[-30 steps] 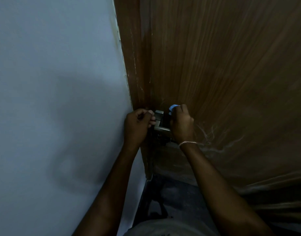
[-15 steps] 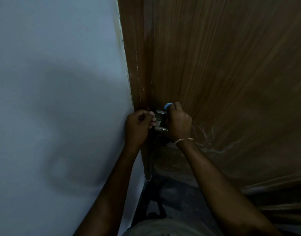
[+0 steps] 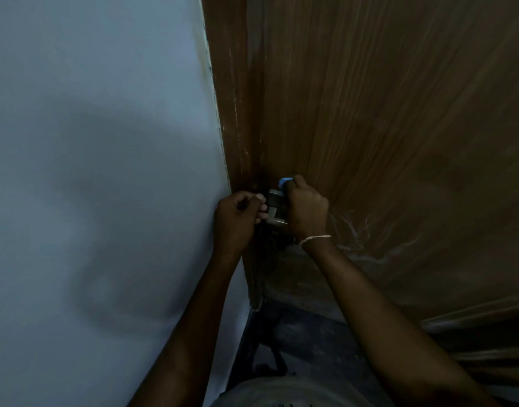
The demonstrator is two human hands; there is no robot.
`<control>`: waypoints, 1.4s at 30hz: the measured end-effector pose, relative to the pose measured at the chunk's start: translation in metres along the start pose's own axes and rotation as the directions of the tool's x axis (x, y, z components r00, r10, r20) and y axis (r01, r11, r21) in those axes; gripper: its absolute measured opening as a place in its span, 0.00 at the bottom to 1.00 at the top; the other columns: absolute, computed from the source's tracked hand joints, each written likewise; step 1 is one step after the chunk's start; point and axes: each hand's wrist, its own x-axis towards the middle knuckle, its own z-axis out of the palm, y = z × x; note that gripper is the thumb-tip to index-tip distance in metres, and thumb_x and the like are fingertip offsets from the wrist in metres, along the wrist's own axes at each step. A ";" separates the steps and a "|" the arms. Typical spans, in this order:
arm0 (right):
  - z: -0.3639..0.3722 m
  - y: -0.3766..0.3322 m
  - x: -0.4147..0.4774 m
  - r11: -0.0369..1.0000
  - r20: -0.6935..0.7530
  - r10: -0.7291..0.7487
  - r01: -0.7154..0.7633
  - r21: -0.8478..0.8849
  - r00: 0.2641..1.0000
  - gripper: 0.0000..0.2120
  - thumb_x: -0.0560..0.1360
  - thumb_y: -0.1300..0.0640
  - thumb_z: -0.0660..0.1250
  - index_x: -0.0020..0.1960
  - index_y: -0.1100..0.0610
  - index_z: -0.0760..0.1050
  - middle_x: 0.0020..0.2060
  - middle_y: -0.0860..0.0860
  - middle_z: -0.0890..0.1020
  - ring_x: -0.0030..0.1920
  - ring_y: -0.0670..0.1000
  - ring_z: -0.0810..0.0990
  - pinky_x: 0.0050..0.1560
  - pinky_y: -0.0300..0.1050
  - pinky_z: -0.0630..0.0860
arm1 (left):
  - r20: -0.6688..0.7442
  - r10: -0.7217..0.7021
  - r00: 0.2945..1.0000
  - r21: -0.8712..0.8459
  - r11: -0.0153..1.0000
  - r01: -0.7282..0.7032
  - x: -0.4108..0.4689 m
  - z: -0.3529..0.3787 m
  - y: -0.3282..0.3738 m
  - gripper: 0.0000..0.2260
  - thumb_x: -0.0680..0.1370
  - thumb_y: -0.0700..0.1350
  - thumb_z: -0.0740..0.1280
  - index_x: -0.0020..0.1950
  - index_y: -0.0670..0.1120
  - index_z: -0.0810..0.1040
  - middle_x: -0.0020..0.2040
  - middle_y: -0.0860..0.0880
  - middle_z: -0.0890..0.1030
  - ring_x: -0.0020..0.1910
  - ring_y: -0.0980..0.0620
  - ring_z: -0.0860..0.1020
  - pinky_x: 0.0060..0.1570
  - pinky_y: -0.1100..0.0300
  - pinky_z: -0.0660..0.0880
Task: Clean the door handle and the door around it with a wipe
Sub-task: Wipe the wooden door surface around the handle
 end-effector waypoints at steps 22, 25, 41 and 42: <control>0.001 0.030 -0.017 0.999 -0.072 0.050 -0.051 -0.015 0.996 0.16 0.74 0.58 0.68 0.61 0.53 0.75 0.52 0.49 0.77 0.42 0.49 0.78 0.32 0.41 0.72 | 0.035 -0.014 0.999 -0.014 1.000 0.014 -0.001 0.006 -0.002 0.07 0.80 0.41 0.66 0.50 0.39 0.83 0.41 0.45 0.84 0.38 0.52 0.82 0.37 0.66 0.79; 0.015 0.016 -0.021 0.998 0.083 0.016 -0.011 -0.058 0.996 0.12 0.78 0.59 0.65 0.61 0.55 0.75 0.53 0.51 0.78 0.43 0.52 0.80 0.32 0.45 0.75 | 0.043 -0.011 0.999 -0.024 1.000 0.013 -0.002 0.008 0.000 0.07 0.80 0.41 0.66 0.49 0.40 0.82 0.39 0.46 0.84 0.36 0.55 0.82 0.37 0.67 0.78; 0.009 0.062 -0.054 0.996 0.042 0.088 -0.088 0.008 0.995 0.13 0.75 0.60 0.70 0.60 0.57 0.77 0.50 0.54 0.78 0.41 0.55 0.80 0.34 0.45 0.74 | 0.070 -0.041 0.997 0.010 0.999 0.040 0.003 0.020 -0.007 0.07 0.79 0.44 0.67 0.49 0.41 0.83 0.41 0.47 0.85 0.38 0.53 0.84 0.36 0.68 0.77; 0.006 0.072 -0.062 0.992 0.052 0.126 -0.127 0.024 0.991 0.14 0.75 0.60 0.70 0.60 0.57 0.77 0.51 0.55 0.78 0.43 0.56 0.81 0.36 0.47 0.76 | 0.073 -0.038 0.997 0.010 0.999 0.037 0.004 0.020 -0.007 0.08 0.79 0.44 0.67 0.49 0.41 0.83 0.42 0.46 0.85 0.38 0.53 0.84 0.36 0.68 0.77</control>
